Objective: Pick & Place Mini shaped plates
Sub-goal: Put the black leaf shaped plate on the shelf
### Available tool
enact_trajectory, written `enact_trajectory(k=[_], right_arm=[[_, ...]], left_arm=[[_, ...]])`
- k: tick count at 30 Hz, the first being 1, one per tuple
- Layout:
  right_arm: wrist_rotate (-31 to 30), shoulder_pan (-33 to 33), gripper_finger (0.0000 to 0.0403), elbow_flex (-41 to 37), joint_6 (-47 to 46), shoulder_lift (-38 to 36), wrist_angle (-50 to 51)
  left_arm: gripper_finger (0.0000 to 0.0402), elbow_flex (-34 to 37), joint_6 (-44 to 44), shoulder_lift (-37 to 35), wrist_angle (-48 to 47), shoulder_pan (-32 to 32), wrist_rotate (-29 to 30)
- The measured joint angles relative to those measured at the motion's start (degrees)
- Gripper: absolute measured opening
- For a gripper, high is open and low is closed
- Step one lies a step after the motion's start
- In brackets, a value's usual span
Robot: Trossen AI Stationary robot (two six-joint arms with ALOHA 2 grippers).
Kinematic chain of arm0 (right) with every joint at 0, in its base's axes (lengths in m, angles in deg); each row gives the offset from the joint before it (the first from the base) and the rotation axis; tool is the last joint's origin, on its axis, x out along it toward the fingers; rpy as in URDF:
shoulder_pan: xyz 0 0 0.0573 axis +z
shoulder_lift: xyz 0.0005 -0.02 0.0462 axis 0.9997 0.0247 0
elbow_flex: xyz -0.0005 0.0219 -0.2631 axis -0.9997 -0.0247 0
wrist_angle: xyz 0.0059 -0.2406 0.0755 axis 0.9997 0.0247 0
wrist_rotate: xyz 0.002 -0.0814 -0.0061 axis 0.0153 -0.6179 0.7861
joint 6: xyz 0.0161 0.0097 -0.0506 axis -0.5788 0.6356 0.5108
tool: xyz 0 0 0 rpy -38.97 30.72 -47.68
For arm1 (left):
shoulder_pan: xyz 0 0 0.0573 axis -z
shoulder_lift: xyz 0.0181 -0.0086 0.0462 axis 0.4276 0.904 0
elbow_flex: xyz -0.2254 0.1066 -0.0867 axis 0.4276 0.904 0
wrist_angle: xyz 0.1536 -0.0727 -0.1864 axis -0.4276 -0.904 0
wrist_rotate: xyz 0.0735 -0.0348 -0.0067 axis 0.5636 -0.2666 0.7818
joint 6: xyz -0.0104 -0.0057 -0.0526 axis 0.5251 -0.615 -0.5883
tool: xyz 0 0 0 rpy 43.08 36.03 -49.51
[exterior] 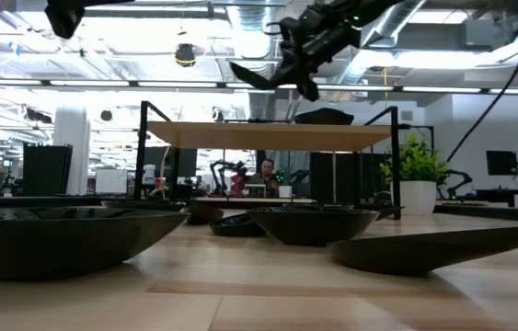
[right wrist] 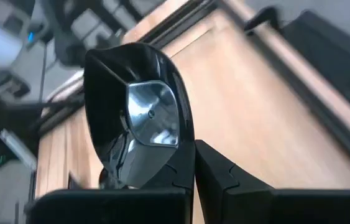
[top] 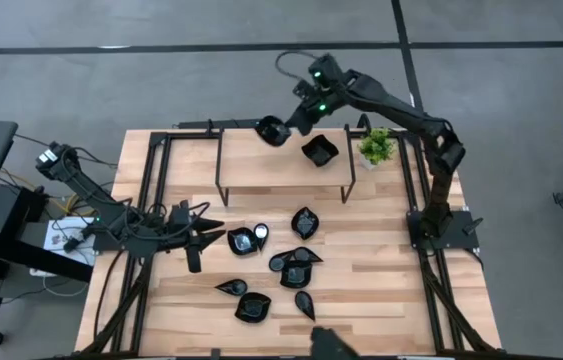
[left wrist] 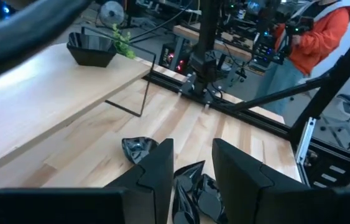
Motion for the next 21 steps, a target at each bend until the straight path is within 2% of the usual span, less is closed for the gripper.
enact_trajectory(k=[6,9,13,19,21], right_arm=[[-0.29,4.45,0.0001,5.98,5.24,4.58,6.26],[-2.88,5.54,0.0001,7.86,7.24,6.03,9.82],[-8.43,7.13,0.0001,8.08,8.78,6.10,12.77],[-9.54,8.93,0.0001,8.06,10.64,6.01,14.96],[-11.67,8.89,0.0001,8.06,11.44,6.01,15.53]], left_arm=[[0.0113,0.00,-0.10,0.02,1.02,-0.14,-1.10],[0.0113,0.00,-0.40,0.04,1.13,-0.14,-1.18],[0.0113,0.00,-0.44,0.04,1.34,-0.14,-1.21],[0.0113,-0.01,-0.44,0.04,1.68,-0.14,-2.02],[0.0113,0.00,-0.44,0.04,1.77,-0.14,-2.51]])
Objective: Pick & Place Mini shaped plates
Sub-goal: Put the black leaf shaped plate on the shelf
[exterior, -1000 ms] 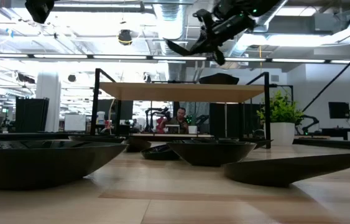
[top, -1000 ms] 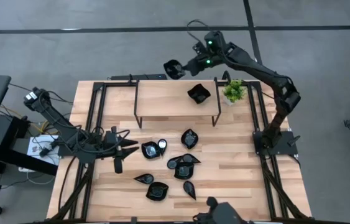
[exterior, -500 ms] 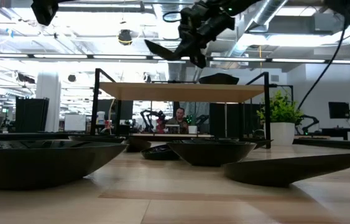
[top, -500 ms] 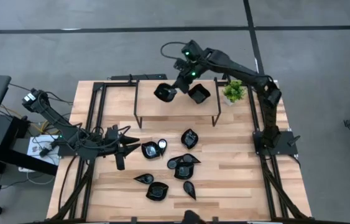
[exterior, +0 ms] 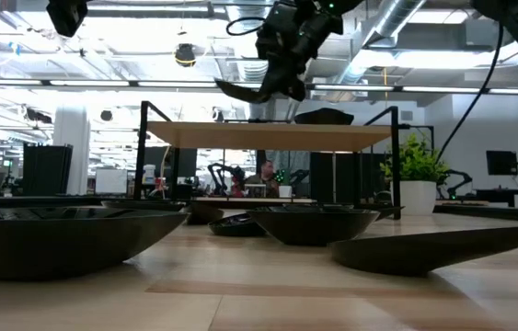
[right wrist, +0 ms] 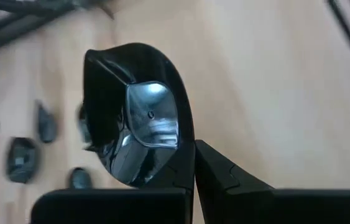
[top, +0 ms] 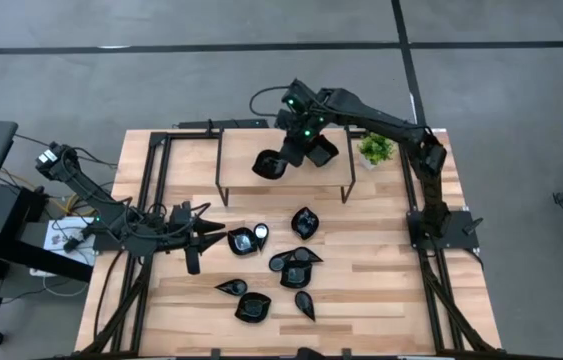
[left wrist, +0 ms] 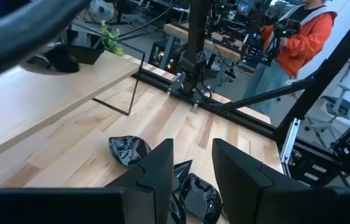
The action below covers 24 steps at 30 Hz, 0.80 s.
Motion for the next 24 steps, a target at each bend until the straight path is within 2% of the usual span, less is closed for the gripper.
enact_trajectory(k=[2,10,16,24], right_arm=[[-2.21,-0.42,0.0001,0.00,0.13,0.00,0.41],[-4.73,-3.50,0.0001,0.00,0.63,0.00,2.59],[-4.83,-5.10,0.0001,0.00,1.25,0.00,5.85],[-4.76,-4.09,0.0001,0.00,3.12,0.00,6.88]], left_arm=[[0.0113,0.00,0.00,0.00,0.13,0.00,-0.17],[0.0113,-0.01,0.00,0.00,0.42,0.01,-0.21],[0.0113,0.00,0.00,0.00,0.69,0.00,-0.23],[0.0113,-0.01,0.36,-0.01,0.67,0.00,-0.23]])
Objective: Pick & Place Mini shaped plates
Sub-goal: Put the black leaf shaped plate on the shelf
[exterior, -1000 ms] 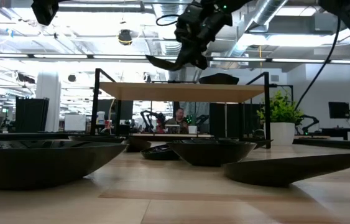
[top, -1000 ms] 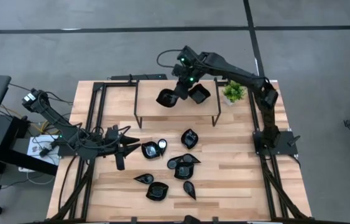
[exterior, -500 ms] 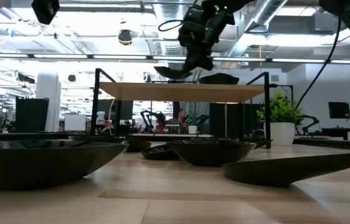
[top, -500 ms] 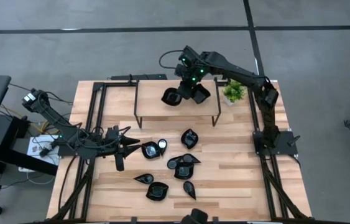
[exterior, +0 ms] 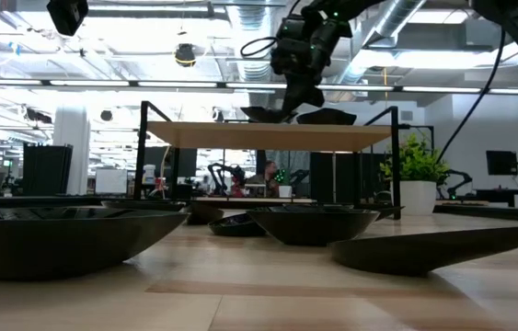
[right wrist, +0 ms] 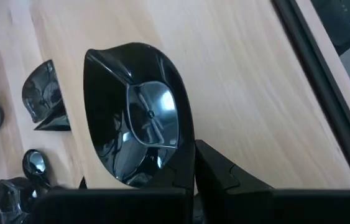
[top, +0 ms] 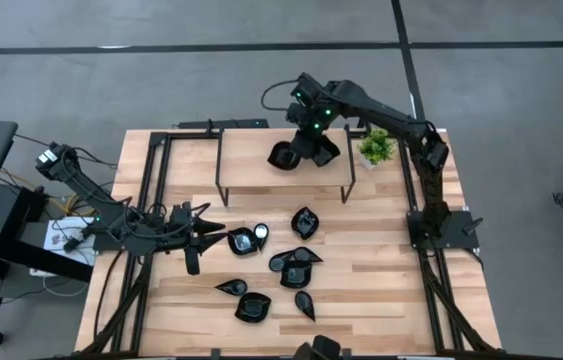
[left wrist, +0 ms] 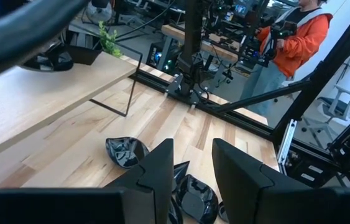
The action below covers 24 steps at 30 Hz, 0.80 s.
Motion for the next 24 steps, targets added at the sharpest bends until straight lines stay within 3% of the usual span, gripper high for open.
enact_trajectory(k=[24], right_arm=[[-1.97,-0.53,0.0001,-0.02,1.59,0.00,-0.10]], left_arm=[[0.0113,-0.02,0.07,0.01,0.09,0.02,0.00]])
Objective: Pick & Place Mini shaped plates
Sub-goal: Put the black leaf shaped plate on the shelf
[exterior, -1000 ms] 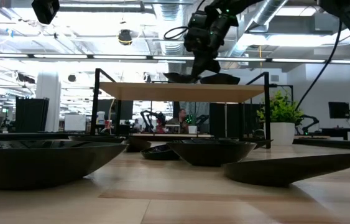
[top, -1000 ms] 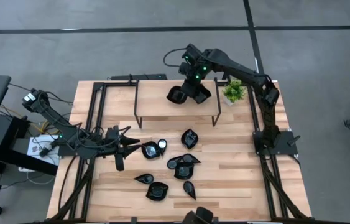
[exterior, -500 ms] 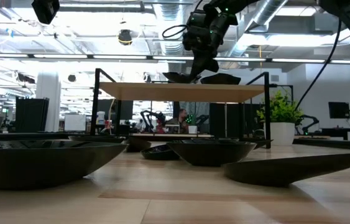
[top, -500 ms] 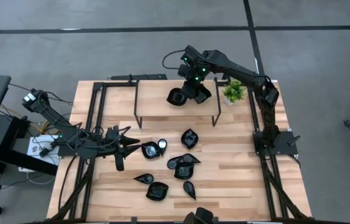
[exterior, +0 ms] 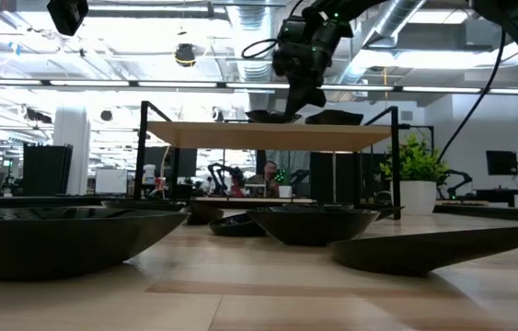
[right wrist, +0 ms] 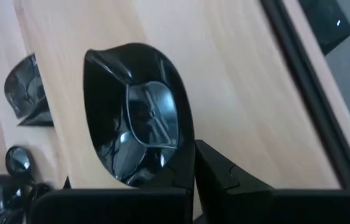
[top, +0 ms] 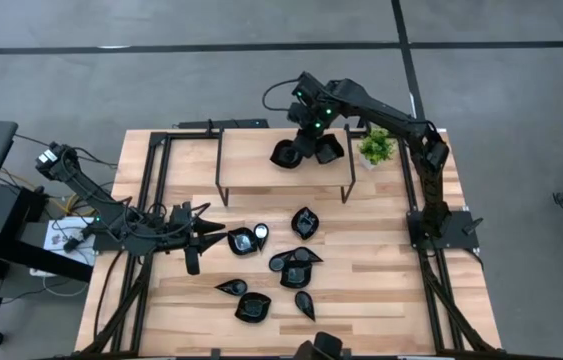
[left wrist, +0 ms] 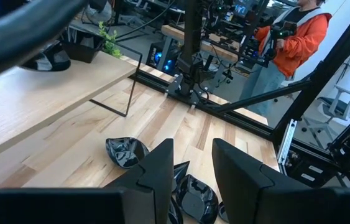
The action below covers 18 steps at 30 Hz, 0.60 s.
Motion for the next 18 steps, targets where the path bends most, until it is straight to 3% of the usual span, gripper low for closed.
enact_trajectory(k=[18], right_arm=[[0.00,0.00,0.0001,0.00,0.17,0.00,-1.12]], left_arm=[[0.0113,0.02,-0.02,0.00,0.02,0.00,0.00]])
